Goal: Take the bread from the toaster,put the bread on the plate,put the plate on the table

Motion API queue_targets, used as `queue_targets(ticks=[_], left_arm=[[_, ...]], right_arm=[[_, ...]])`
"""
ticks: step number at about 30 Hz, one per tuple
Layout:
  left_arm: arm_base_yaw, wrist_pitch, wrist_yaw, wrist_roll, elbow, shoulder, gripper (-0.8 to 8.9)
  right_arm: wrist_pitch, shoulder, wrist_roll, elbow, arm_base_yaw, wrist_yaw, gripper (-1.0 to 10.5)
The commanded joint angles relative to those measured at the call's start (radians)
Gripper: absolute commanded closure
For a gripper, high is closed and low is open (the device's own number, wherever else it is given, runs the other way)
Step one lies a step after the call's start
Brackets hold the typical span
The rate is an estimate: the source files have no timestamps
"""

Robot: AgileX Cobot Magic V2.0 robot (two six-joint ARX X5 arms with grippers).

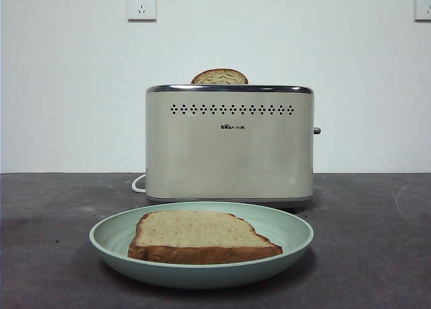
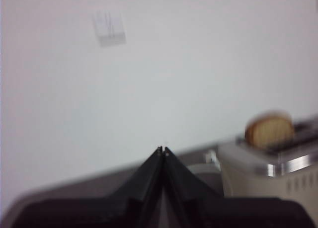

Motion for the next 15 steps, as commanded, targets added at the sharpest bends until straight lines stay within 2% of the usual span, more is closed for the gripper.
queue_targets(ticks=[1,6,9,15], left_arm=[[0.010,0.016,-0.004,0.007,-0.105,-0.053,8.17],[0.012,0.056,-0.012,-0.014,-0.265,-0.126,8.17],[0.013,0.079,-0.064,-0.033,-0.343,-0.159,8.17],[0.013,0.043,-0.083,-0.053,-0.422,-0.216,8.17]], right_arm=[[0.005,-0.003,-0.008,-0.007,0.002,-0.001,9.5],[0.005,-0.003,-0.008,-0.007,0.002,-0.001,9.5],[0.005,-0.003,-0.008,-0.007,0.002,-0.001,9.5],[0.005,-0.003,-0.008,-0.007,0.002,-0.001,9.5]])
